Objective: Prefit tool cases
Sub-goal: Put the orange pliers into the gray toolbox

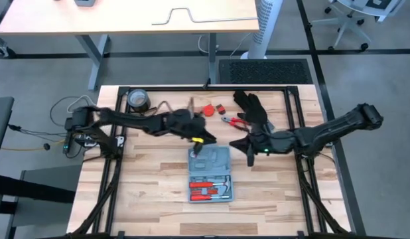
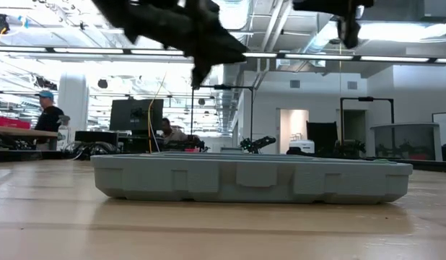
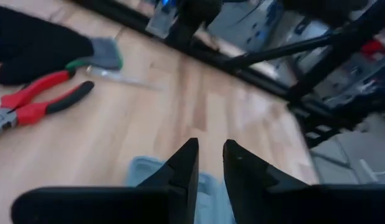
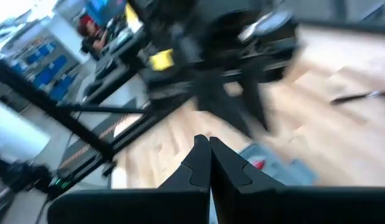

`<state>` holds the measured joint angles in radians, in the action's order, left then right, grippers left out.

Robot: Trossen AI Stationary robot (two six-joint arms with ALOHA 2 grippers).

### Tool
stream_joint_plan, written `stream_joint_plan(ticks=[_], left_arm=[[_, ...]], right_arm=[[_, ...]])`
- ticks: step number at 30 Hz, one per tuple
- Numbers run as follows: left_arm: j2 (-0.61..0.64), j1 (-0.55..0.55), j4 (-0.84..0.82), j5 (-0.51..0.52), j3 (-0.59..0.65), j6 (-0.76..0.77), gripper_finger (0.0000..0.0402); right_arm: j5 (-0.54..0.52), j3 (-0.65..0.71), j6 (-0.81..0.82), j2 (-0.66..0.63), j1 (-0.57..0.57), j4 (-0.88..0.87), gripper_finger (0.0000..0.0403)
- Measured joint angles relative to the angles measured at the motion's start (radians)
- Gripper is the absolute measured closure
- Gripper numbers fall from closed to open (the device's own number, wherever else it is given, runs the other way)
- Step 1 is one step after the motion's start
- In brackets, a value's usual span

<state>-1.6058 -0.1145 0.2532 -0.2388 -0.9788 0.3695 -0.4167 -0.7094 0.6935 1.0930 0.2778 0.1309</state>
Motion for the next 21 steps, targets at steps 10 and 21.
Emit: stream_joint_plan(ticks=[10, 21], left_arm=[[0.224, 0.002, 0.054, 0.076, 0.241, 0.059, 0.0336], [0.248, 0.025, 0.151, 0.067, 0.244, 0.02, 0.0336]], right_arm=[[-0.138, 0.151, 0.074, -0.093, 0.063, 0.012, 0.0397], [-0.138, 0.276, 0.083, 0.004, 0.033, 0.362, 0.0397]])
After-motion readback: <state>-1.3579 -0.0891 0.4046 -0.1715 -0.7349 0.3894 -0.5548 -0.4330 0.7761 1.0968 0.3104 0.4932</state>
